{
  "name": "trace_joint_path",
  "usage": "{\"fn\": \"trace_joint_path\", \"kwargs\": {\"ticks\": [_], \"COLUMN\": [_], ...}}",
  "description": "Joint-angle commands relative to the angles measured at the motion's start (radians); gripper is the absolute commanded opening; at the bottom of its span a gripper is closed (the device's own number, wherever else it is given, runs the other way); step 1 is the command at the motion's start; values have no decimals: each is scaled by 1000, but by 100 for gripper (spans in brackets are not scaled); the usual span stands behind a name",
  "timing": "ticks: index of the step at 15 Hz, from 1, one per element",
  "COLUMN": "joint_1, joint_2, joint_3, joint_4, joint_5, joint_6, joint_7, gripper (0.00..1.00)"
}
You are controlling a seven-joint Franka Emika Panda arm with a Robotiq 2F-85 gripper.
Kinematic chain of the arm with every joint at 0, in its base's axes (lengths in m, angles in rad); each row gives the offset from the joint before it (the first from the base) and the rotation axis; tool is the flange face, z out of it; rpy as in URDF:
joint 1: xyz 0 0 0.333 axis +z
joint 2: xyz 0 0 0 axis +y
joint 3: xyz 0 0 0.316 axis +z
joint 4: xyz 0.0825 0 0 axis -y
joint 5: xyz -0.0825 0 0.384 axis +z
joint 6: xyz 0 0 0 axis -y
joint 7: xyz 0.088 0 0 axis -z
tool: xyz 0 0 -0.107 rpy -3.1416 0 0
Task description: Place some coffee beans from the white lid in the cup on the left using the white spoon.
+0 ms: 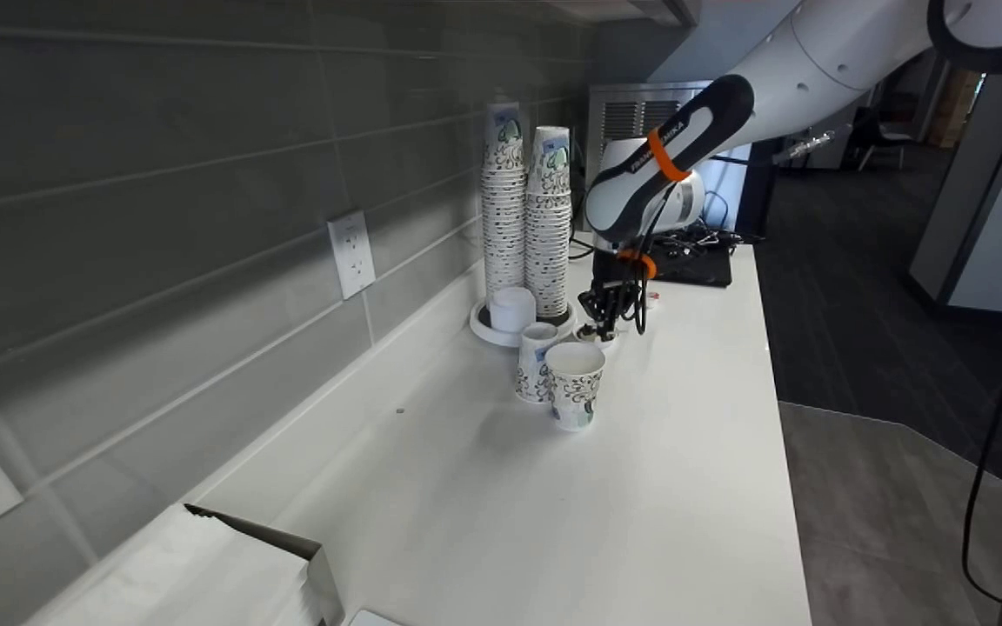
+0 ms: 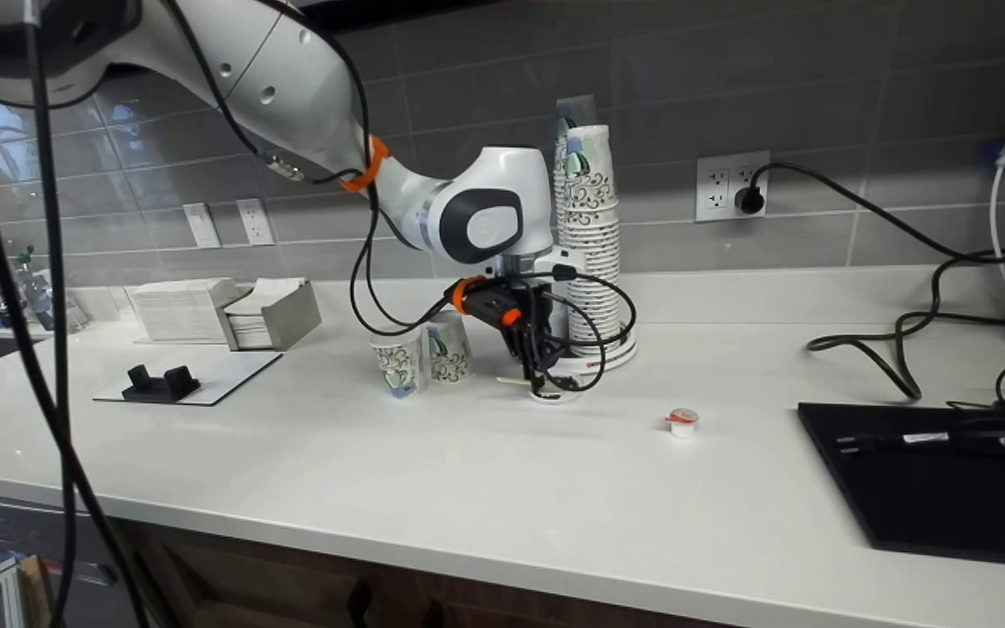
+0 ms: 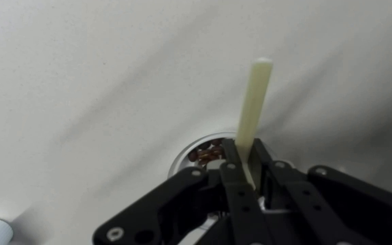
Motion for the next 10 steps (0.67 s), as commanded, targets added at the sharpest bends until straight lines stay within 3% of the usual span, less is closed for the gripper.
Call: {"fn": "trace_joint_path", "kwargs": {"ticks": [1,10], "joint_1": [30,89], "joint_2": [14,-3], "joint_3": [-23,-63], "joint_4": [-37,-107], "joint_5": [-51,-134], "joint_6": [64,133], "joint_7": [33,86], "gripper": [3,3]}}
